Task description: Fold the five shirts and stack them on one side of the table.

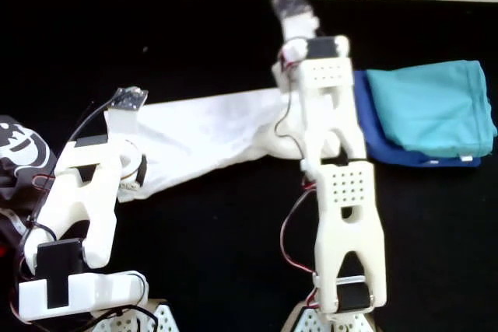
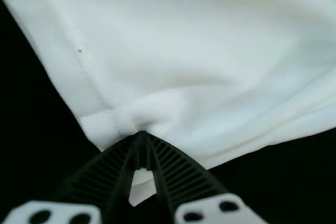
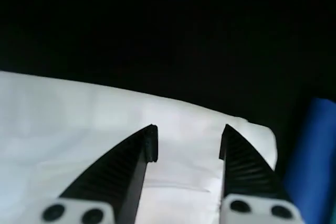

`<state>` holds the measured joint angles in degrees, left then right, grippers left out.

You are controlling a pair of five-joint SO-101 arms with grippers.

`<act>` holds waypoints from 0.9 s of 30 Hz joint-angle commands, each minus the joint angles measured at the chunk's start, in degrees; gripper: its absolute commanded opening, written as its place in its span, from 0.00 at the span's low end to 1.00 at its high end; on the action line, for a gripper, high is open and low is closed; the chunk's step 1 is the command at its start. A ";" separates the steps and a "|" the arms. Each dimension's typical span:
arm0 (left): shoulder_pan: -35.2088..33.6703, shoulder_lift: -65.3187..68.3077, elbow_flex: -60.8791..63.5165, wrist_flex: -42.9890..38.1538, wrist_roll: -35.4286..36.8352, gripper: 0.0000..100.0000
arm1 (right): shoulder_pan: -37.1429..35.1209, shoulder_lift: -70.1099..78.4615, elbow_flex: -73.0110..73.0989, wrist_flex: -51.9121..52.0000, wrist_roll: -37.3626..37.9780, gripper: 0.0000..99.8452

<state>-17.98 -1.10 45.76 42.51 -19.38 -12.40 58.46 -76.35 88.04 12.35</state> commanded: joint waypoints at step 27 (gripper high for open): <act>-0.13 0.04 0.13 -1.93 -0.62 0.01 | 2.59 -30.20 58.77 -3.82 5.19 0.01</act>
<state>-17.98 -1.10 45.76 42.51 -19.38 -11.96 29.80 -19.65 88.31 15.34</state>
